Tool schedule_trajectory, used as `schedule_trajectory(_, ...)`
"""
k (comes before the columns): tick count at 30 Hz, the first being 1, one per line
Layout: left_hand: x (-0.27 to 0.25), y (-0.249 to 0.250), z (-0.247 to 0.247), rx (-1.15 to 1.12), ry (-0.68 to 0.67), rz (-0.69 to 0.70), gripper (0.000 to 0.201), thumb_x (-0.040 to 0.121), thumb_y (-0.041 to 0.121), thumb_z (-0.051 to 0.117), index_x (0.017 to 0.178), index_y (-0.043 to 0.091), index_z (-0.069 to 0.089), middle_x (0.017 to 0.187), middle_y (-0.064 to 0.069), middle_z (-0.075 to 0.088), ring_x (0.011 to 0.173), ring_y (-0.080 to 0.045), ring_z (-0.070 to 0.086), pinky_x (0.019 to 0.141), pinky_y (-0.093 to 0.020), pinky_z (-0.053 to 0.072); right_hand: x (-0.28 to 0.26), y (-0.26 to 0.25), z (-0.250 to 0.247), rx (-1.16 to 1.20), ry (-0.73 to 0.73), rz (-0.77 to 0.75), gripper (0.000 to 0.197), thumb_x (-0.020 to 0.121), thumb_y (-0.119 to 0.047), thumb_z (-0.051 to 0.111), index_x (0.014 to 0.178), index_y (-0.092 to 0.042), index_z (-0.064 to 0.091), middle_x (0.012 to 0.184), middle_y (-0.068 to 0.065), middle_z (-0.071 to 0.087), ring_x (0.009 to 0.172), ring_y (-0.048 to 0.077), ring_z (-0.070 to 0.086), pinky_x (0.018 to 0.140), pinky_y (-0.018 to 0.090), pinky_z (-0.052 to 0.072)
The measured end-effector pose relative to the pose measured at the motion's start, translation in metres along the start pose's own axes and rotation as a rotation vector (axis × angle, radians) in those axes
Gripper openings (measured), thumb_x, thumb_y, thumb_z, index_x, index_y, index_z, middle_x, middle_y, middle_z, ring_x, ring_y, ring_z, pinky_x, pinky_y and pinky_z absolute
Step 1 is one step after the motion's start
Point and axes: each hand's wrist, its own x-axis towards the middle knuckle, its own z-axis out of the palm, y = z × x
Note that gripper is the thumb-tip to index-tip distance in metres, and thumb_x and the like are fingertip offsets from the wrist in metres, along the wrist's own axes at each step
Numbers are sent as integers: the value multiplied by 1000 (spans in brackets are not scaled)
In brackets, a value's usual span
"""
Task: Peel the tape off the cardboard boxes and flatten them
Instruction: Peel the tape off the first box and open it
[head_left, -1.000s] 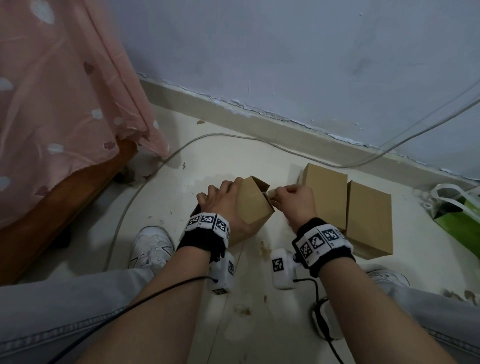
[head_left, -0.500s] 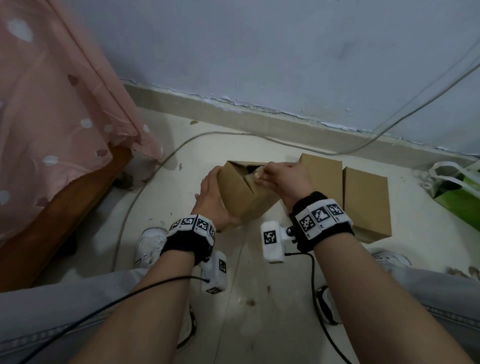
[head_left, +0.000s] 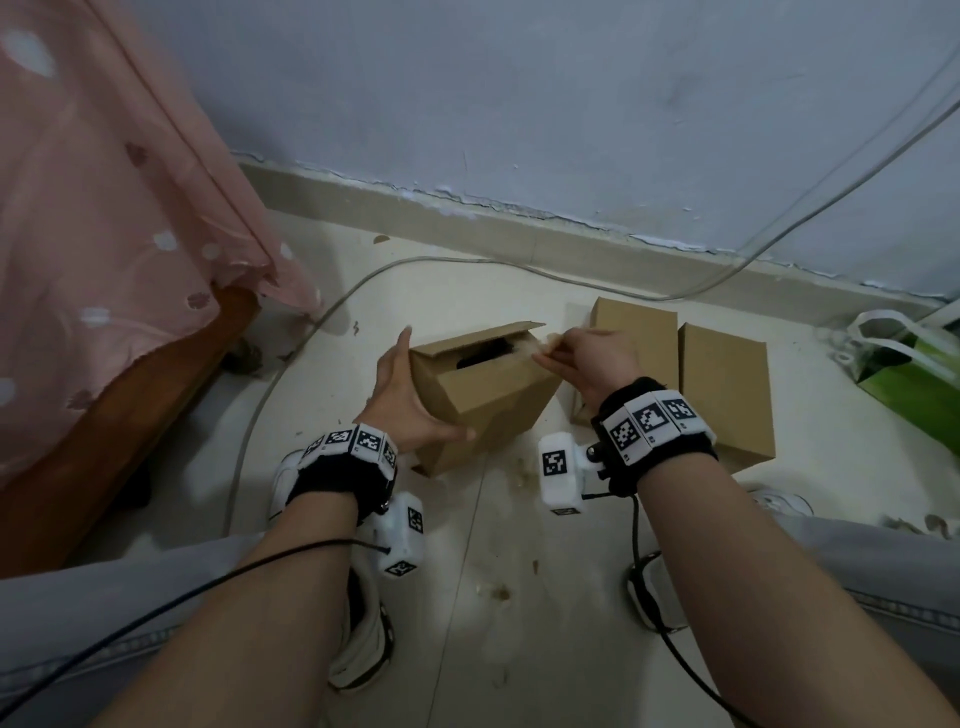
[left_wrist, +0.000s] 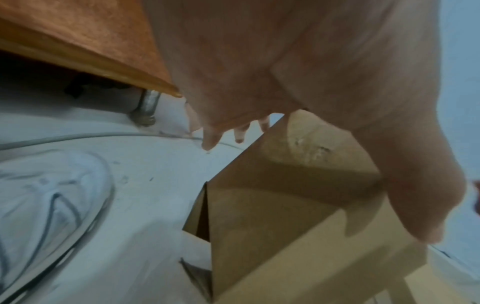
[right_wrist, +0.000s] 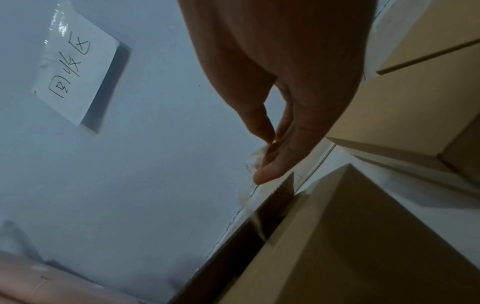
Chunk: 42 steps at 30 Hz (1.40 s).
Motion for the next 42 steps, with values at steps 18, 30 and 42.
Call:
schedule_trajectory(18, 10, 29, 10, 732, -42, -25, 111, 61, 22, 81, 147, 38, 13, 144, -11, 23, 135, -32, 22, 108, -57, 26, 14, -20, -11, -196, 175, -173, 25, 88, 17, 44, 84, -2, 59, 85, 17, 60, 66, 22, 62, 58, 29, 59)
schedule_trajectory(30, -4, -11, 13, 770, 5, -176, 94, 68, 8, 66, 137, 42, 10, 135, -13, 29, 127, -36, 31, 105, -68, 19, 10, -16, -15, -85, 488, -266, 33, 88, 5, 32, 95, -15, 59, 71, 14, 72, 58, 21, 72, 69, 35, 63)
schedule_trajectory(42, 18, 5, 38, 848, -83, -146, 114, 61, 45, 84, 145, 14, 15, 141, -15, 36, 132, -32, 38, 111, -55, 24, -2, 6, 11, -1491, -272, -311, 60, 89, -58, 60, 116, -4, 64, 113, 9, 67, 103, 26, 63, 85, 35, 52)
